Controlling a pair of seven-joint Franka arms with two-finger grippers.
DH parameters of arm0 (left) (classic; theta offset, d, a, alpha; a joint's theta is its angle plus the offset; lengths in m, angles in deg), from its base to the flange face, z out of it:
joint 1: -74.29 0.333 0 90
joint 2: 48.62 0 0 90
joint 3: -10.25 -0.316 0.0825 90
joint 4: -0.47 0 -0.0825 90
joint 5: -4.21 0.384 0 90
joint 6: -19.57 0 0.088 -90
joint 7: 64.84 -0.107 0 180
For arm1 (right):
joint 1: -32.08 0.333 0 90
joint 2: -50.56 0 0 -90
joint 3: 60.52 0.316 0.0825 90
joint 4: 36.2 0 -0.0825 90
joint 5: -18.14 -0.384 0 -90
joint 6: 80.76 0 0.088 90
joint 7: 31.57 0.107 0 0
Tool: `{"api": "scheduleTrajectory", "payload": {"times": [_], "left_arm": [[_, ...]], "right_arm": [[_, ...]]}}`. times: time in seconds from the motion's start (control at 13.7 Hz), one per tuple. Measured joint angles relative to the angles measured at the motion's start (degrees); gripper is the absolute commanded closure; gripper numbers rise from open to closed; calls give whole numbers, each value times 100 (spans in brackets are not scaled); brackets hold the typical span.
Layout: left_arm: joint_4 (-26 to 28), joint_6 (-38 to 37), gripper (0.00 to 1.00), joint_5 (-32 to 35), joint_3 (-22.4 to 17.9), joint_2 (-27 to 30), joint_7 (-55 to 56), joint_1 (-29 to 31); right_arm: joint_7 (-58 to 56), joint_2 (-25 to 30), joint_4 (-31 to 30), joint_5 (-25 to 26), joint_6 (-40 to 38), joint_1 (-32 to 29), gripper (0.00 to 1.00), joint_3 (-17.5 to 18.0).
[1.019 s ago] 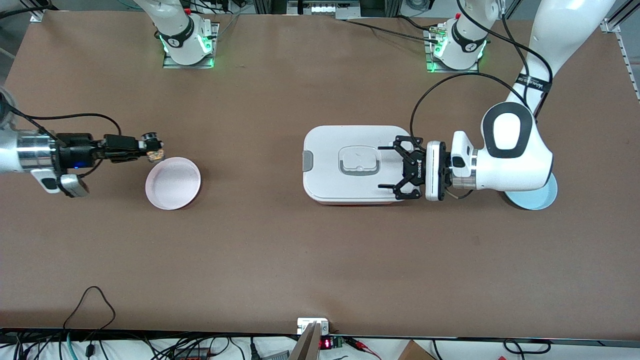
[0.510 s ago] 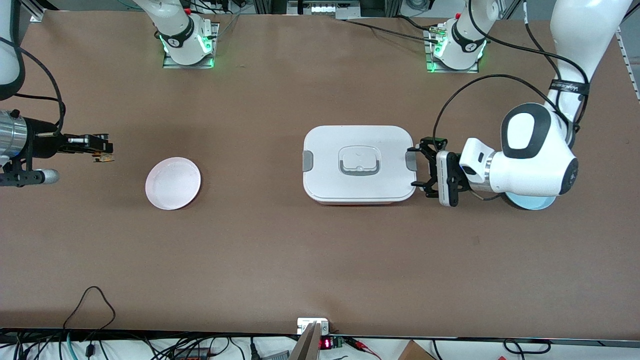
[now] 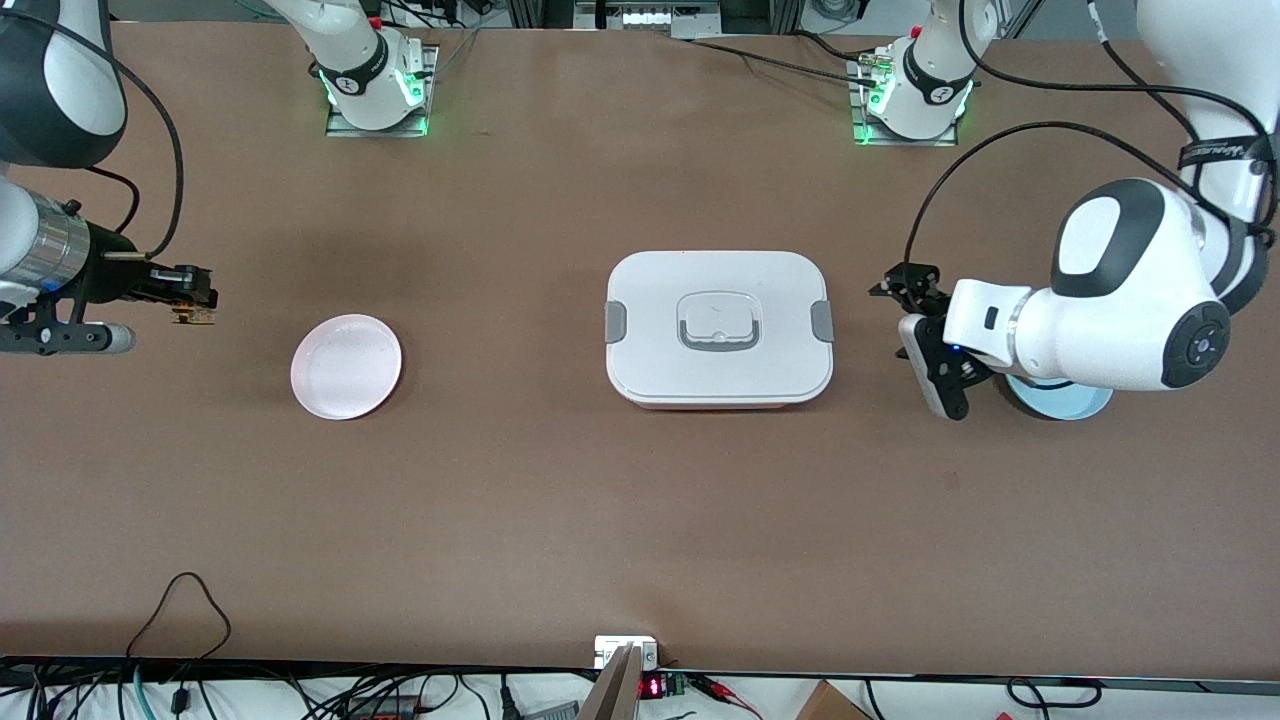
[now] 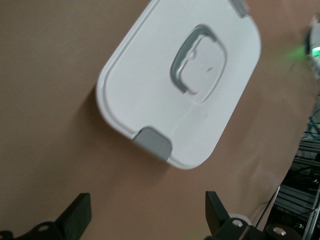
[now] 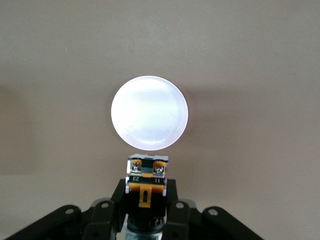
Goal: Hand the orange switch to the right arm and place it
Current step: 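Lower the switch onto the white plate while the left gripper retracts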
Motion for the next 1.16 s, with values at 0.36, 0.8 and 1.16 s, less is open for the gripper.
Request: {"api": "scheduleTrajectory", "payload": {"times": [0.36,0.8,1.16], "left_arm": [[-846,-1079,0,1367,106,42,1443,-136],[-1434,-1576,0,1996,-139,348,2029,-242],[-652,-678,0,1990,-1395,1436,3956,-967]], "right_arm": [[-9,131,-1007,2,1152,3,100,3],[-13,-261,-3019,3,4180,126,100,40],[-11,-930,-3232,3,5146,125,100,35]]}}
